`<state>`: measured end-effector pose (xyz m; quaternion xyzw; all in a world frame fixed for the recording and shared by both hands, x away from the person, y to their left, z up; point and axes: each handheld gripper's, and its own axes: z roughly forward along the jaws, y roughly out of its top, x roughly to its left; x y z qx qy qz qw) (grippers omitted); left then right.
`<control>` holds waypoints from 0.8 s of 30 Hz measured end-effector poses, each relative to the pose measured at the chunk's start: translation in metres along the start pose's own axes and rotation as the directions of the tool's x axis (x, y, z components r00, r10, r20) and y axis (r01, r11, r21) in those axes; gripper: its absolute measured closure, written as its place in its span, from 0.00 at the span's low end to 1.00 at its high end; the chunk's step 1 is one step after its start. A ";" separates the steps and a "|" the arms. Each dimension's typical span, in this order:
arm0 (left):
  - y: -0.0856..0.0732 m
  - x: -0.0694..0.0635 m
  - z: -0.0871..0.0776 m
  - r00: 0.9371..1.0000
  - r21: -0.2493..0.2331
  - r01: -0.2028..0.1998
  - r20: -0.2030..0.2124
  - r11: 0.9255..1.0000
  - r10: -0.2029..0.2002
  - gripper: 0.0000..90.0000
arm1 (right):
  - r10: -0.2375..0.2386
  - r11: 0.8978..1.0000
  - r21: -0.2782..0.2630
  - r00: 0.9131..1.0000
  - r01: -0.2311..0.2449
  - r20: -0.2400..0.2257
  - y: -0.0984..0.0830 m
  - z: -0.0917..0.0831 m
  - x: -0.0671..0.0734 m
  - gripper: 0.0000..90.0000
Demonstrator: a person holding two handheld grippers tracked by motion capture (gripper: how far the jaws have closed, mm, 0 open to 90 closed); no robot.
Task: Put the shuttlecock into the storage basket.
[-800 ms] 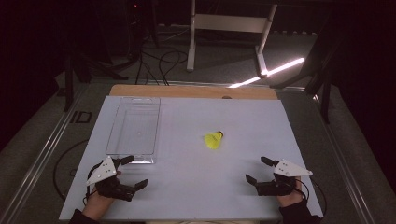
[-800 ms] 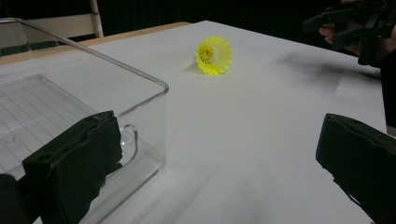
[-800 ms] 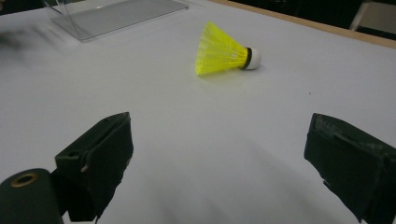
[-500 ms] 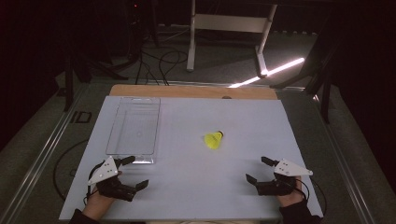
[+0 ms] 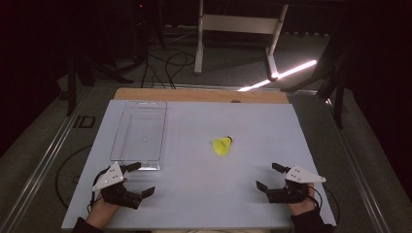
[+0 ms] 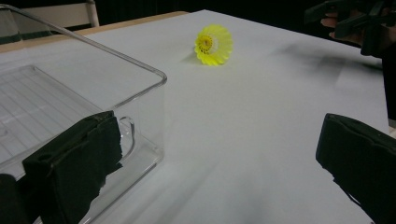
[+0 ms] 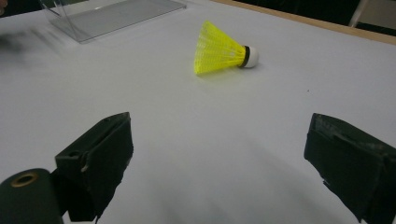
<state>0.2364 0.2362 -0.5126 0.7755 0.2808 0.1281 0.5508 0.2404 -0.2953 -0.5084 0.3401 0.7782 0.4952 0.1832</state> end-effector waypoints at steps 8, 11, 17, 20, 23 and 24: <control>0.011 -0.003 0.000 0.999 0.026 -0.012 0.050 1.000 0.010 0.00 | 0.002 1.000 -0.001 1.000 -0.002 -0.002 0.000 0.000 0.000 0.09; 0.020 -0.003 -0.002 0.996 0.027 -0.012 0.087 1.000 0.009 0.00 | 0.002 1.000 0.001 1.000 -0.002 -0.003 0.000 0.000 0.000 0.09; 0.042 -0.001 -0.007 0.989 0.086 -0.052 0.143 0.995 0.040 0.00 | 0.002 1.000 -0.003 1.000 -0.002 -0.005 0.001 0.000 0.001 0.09; 0.054 0.001 -0.009 0.985 0.111 -0.072 0.161 0.991 0.054 0.00 | -0.005 1.000 -0.002 1.000 0.005 -0.003 0.002 0.000 0.001 0.09; 0.061 0.001 -0.009 0.985 0.127 -0.093 0.158 0.988 0.073 0.00 | -0.005 1.000 -0.001 1.000 0.005 -0.007 0.002 0.000 0.001 0.09; 0.064 0.001 -0.008 0.984 0.136 -0.105 0.158 0.985 0.083 0.00 | -0.005 1.000 -0.002 1.000 0.005 -0.008 0.002 0.000 0.001 0.09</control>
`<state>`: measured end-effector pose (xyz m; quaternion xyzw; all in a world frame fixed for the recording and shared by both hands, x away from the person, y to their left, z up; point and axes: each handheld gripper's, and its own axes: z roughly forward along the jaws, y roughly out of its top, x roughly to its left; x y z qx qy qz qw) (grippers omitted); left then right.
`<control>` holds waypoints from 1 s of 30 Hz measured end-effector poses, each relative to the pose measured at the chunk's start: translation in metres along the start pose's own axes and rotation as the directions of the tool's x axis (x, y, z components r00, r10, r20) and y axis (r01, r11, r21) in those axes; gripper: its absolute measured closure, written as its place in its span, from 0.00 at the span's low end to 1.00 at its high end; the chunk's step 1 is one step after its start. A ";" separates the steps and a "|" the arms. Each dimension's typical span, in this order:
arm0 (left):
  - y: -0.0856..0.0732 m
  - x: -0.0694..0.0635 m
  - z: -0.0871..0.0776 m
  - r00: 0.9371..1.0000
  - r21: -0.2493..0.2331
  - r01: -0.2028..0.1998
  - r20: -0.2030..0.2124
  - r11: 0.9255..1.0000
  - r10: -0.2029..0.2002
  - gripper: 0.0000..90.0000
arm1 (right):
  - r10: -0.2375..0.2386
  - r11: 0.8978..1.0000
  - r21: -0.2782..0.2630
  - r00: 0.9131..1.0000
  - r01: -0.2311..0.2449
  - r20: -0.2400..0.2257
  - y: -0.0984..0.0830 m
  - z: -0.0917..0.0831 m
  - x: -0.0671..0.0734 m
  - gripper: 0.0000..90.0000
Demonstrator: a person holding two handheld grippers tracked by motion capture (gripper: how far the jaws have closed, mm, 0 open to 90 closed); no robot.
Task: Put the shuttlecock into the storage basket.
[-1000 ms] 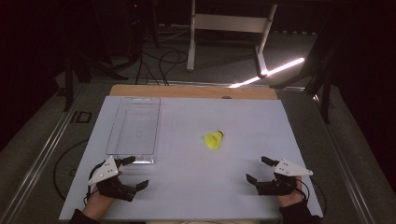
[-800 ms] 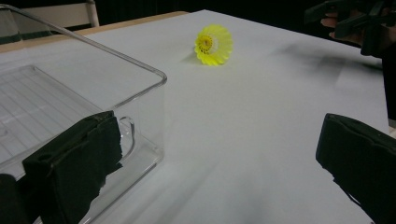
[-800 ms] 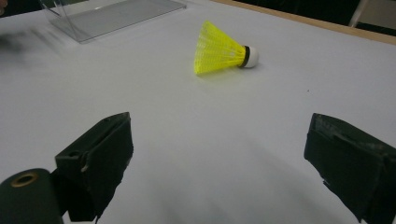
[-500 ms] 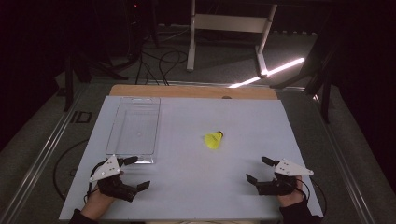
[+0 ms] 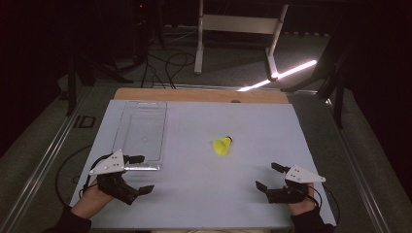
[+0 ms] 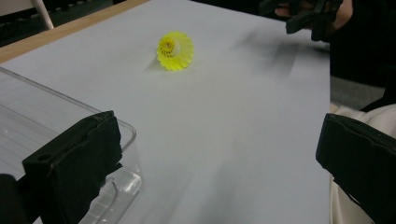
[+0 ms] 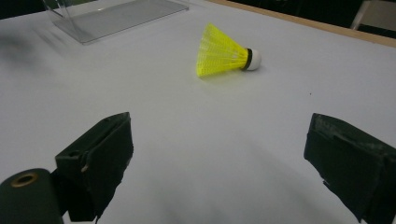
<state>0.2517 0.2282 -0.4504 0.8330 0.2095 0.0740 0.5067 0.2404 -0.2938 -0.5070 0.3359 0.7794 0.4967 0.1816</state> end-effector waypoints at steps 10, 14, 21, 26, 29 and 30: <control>0.029 -0.001 0.003 0.999 0.064 -0.036 0.011 0.997 0.035 0.00 | 0.002 1.000 -0.004 1.000 -0.002 -0.005 0.000 -0.001 0.000 0.09; 0.037 -0.002 0.003 0.998 0.075 -0.049 0.031 0.996 0.047 0.00 | 0.003 1.000 -0.002 1.000 -0.003 -0.007 0.000 -0.001 0.000 0.09; 0.042 -0.002 0.006 0.997 0.121 -0.068 0.047 0.990 0.063 0.00 | 0.005 1.000 0.002 1.000 -0.005 -0.008 0.000 0.000 0.000 0.09; 0.044 -0.001 0.015 0.995 0.193 -0.083 0.062 0.978 0.072 0.00 | 0.002 1.000 0.006 1.000 -0.002 -0.010 0.000 0.001 0.000 0.09; 0.049 -0.001 0.022 0.995 0.245 -0.090 0.074 0.965 0.074 0.00 | 0.002 1.000 0.007 1.000 -0.002 -0.013 0.000 0.001 0.001 0.09; 0.049 -0.001 0.022 0.995 0.245 -0.090 0.074 0.965 0.074 0.00 | 0.002 1.000 0.007 1.000 -0.002 -0.013 0.000 0.001 0.001 0.09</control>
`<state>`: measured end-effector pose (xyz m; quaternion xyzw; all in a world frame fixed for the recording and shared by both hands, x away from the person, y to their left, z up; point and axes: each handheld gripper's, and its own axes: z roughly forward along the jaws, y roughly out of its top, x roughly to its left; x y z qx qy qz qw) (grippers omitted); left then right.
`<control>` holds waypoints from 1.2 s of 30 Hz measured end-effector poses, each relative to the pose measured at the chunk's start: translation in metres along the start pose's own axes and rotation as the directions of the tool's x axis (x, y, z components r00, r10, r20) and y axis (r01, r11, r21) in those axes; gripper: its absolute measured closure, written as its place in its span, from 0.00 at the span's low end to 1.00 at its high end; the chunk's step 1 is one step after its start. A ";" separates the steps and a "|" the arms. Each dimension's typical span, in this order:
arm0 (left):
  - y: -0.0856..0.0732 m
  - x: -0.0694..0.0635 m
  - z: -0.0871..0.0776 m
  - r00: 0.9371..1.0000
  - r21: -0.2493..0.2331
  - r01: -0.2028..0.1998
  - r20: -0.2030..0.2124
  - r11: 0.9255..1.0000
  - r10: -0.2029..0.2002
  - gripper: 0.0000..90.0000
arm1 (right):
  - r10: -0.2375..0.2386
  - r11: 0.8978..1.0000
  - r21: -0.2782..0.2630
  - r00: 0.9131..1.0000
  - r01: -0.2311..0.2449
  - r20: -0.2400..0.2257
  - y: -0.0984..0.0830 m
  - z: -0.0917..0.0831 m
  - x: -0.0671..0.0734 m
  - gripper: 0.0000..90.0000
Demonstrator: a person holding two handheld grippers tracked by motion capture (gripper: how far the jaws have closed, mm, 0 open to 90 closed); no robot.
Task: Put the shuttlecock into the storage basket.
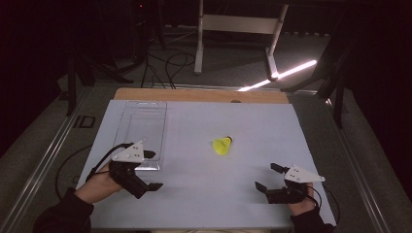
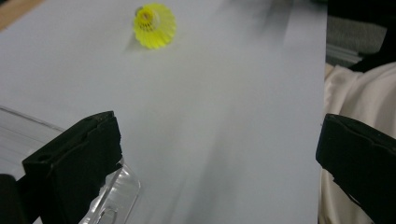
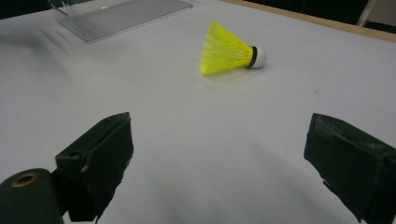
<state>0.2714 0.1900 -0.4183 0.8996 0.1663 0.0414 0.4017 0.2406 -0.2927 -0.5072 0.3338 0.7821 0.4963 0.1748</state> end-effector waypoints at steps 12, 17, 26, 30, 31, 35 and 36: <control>0.024 0.001 0.028 1.000 0.196 -0.029 -0.004 0.980 0.031 0.00 | 0.001 1.000 -0.001 1.000 -0.001 -0.001 0.000 0.000 0.000 0.09; 0.034 0.002 0.039 0.999 0.224 -0.048 0.016 0.974 0.045 0.00 | 0.000 1.000 0.002 1.000 0.000 -0.001 0.000 0.000 0.000 0.09; 0.047 0.004 0.055 1.000 0.261 -0.018 0.023 0.965 0.012 0.00 | 0.001 1.000 0.004 1.000 -0.001 -0.003 0.000 0.000 0.000 0.09; 0.053 0.005 0.065 1.000 0.296 -0.005 0.021 0.955 -0.001 0.00 | 0.001 1.000 0.003 1.000 -0.001 -0.002 0.000 0.000 0.000 0.09; 0.055 0.005 0.067 1.000 0.304 -0.002 0.016 0.953 -0.002 0.00 | 0.001 1.000 0.003 1.000 -0.001 -0.003 0.000 0.000 0.000 0.09; 0.063 0.001 0.077 1.000 0.332 -0.007 0.004 0.943 0.006 0.00 | 0.001 1.000 0.004 1.000 -0.001 -0.002 0.000 0.000 0.000 0.09; 0.063 0.001 0.077 1.000 0.332 -0.007 0.004 0.943 0.006 0.00 | 0.001 1.000 0.004 1.000 -0.001 -0.002 0.000 0.000 0.000 0.09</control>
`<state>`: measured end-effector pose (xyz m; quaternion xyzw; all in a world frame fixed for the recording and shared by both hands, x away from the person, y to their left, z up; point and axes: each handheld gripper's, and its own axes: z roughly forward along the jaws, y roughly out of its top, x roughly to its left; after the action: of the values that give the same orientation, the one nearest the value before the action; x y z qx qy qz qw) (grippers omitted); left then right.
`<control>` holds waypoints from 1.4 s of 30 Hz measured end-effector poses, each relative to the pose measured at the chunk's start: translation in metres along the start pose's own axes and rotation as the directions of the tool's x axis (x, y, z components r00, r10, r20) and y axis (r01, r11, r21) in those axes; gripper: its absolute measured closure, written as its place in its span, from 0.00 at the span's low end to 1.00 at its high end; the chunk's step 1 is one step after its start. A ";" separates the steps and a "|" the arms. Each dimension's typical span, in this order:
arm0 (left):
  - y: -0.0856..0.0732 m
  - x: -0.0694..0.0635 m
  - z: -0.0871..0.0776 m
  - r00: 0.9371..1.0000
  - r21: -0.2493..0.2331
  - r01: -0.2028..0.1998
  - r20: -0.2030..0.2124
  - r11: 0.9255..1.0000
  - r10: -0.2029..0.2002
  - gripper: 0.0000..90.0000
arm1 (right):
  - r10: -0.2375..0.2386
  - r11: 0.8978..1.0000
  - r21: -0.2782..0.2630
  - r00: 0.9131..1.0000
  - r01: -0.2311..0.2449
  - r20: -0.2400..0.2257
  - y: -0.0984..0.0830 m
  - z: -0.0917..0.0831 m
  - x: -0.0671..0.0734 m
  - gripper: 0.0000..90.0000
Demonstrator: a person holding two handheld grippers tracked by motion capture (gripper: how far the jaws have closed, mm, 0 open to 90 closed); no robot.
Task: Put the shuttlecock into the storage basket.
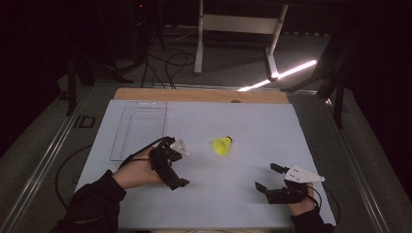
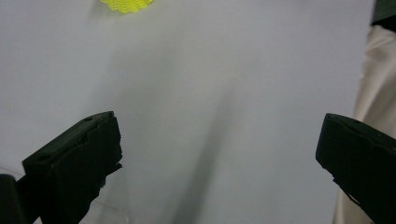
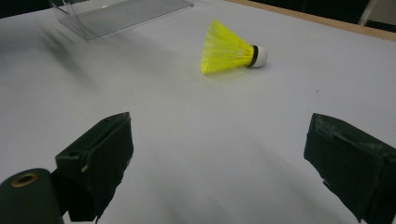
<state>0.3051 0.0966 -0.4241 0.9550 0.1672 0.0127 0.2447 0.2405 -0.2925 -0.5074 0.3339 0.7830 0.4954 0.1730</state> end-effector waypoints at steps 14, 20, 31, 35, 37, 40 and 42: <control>0.028 0.008 0.023 0.997 0.074 0.081 0.004 0.994 -0.082 0.01 | -0.003 1.000 0.000 1.000 0.003 -0.001 0.000 0.000 0.000 0.09; 0.036 0.016 0.031 0.991 0.094 0.127 0.033 0.988 -0.130 0.01 | -0.001 1.000 0.002 1.000 0.001 -0.002 0.000 0.000 0.000 0.09; 0.053 0.025 0.044 0.988 0.047 0.153 0.019 0.987 -0.154 0.02 | -0.002 1.000 0.004 1.000 0.002 -0.003 0.000 0.001 0.000 0.09; 0.058 0.029 0.049 0.985 0.030 0.171 0.020 0.985 -0.172 0.05 | -0.003 1.000 0.004 1.000 0.003 -0.004 0.000 0.001 0.000 0.09; 0.062 0.034 0.055 0.979 0.022 0.200 0.029 0.980 -0.201 0.05 | -0.001 1.000 0.004 1.000 0.001 -0.004 0.000 0.001 0.000 0.09; 0.064 0.037 0.059 0.974 0.020 0.224 0.030 0.974 -0.225 0.06 | -0.002 1.000 0.003 1.000 0.002 -0.005 0.000 0.001 0.000 0.09; 0.066 0.039 0.063 0.972 0.011 0.237 0.005 0.971 -0.237 0.08 | -0.003 1.000 0.003 1.000 0.003 -0.005 0.000 0.001 0.000 0.09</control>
<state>0.3695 0.0255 -0.4502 0.9295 0.2792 -0.0204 0.2401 0.2405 -0.2920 -0.5078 0.3314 0.7847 0.4950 0.1713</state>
